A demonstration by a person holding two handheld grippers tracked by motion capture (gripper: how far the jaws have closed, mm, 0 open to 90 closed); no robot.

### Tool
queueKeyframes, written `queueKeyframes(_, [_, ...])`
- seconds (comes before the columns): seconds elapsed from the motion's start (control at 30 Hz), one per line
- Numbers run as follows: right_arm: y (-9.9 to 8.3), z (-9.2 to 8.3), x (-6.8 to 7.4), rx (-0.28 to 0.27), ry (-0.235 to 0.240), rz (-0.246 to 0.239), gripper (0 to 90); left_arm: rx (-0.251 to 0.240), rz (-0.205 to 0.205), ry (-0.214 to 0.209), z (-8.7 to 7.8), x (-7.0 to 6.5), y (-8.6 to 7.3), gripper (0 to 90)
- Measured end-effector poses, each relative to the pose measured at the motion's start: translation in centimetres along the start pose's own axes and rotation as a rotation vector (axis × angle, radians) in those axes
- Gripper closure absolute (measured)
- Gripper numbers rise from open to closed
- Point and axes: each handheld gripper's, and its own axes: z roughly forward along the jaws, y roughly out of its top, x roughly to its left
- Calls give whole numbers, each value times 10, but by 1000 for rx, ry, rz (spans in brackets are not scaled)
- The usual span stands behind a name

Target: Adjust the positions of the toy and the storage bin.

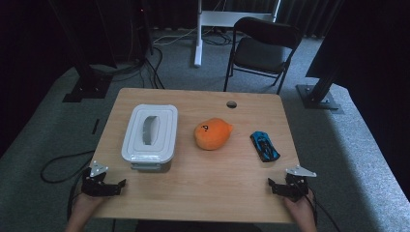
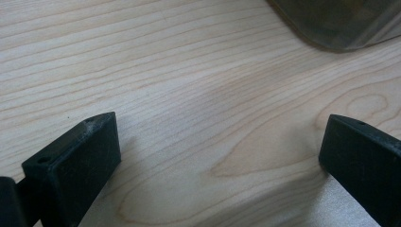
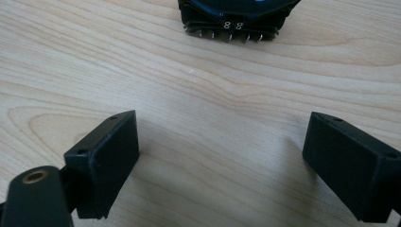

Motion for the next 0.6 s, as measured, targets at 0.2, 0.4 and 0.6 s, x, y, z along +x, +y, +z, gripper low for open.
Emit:
queueKeyframes(0.2, [0,0,0,0,6,-5,108,2,-1,-2,1,0,1,1])
queueKeyframes(0.4, [-4,-5,0,8,15,-16,108,1,2,-4,1,0,1,2])
queueKeyframes(0.6, [-7,-11,3,29,11,-12,117,0,13,-12,1,-1,1,1])
